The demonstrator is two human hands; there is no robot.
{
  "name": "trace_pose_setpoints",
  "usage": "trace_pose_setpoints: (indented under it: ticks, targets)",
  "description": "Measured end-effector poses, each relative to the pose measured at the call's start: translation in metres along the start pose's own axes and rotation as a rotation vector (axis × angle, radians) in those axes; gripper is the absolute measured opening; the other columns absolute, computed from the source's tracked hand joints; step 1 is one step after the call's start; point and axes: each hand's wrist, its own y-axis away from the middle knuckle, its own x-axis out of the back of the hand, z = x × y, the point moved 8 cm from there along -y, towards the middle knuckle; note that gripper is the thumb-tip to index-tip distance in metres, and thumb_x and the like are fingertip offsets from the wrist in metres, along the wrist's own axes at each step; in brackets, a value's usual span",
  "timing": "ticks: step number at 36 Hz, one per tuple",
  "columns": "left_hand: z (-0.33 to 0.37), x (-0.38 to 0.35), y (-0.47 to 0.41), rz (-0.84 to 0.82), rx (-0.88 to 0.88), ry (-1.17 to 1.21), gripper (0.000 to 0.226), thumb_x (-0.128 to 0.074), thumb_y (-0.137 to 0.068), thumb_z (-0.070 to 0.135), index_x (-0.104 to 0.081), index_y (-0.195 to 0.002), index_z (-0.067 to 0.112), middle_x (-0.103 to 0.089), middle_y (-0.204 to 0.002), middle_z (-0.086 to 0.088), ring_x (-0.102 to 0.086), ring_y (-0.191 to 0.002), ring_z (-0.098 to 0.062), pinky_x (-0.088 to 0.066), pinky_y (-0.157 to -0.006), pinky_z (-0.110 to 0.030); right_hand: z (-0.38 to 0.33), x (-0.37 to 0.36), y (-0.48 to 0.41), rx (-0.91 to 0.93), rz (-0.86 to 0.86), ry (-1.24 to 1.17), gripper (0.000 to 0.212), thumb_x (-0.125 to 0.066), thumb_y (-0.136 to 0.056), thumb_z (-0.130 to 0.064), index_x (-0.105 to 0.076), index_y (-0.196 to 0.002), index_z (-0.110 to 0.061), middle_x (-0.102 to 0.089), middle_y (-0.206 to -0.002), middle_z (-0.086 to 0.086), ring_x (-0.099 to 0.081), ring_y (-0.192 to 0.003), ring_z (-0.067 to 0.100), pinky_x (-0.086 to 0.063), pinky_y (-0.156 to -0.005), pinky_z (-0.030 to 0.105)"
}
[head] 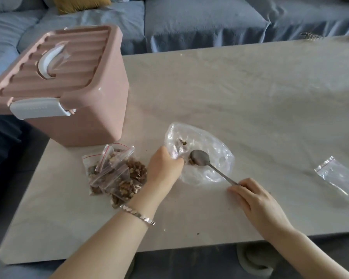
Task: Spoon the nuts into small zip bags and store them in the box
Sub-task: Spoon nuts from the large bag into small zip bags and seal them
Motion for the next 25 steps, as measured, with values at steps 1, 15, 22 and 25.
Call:
trace_pose_setpoints:
  ticks: [1,15,22,25]
  targets:
    - [0.000,0.005,0.000,0.036,-0.033,-0.018,0.015,-0.055,-0.085,0.021,-0.047,-0.092,0.010,-0.053,-0.088,-0.003,-0.046,-0.075,-0.021,-0.033,-0.060,-0.028,0.002,-0.001,0.000,-0.021,-0.007,-0.003,0.012,-0.058,-0.081,-0.016,-0.067,-0.089,-0.020,-0.055,-0.084,-0.001,-0.056,-0.061,0.022,-0.043,-0.051,0.026]
    - [-0.002,0.030,0.013,0.215,-0.346,-0.149,0.056,-0.051,-0.093,0.016,-0.021,-0.140,0.015,-0.055,-0.114,-0.017,-0.058,-0.087,-0.036,-0.039,-0.064,-0.033,-0.026,-0.017,-0.111,-0.362,-0.158,-0.337,0.063,-0.064,-0.084,-0.034,-0.038,-0.137,-0.013,-0.044,-0.136,0.006,-0.033,-0.129,0.022,-0.028,-0.105,0.031]
    - [0.012,0.024,0.001,0.089,-0.402,-0.277,0.032,-0.038,-0.087,-0.004,-0.058,-0.109,0.010,-0.033,-0.133,-0.015,-0.046,-0.112,-0.033,-0.044,-0.081,-0.038,-0.033,-0.051,-0.154,-0.463,-0.350,-0.384,0.048,-0.061,-0.086,-0.029,-0.049,-0.128,-0.010,-0.059,-0.116,0.010,-0.055,-0.096,0.026,-0.035,-0.072,0.024]
    - [0.005,0.027,-0.009,0.106,-0.250,-0.330,0.030,-0.039,-0.093,0.010,-0.058,-0.117,0.004,-0.041,-0.122,-0.014,-0.046,-0.111,-0.033,-0.039,-0.087,-0.034,-0.033,-0.041,-0.158,-0.394,-0.313,-0.335,0.016,-0.053,-0.088,-0.016,-0.058,-0.098,-0.006,-0.055,-0.086,0.010,-0.047,-0.076,0.025,-0.033,-0.062,0.026]
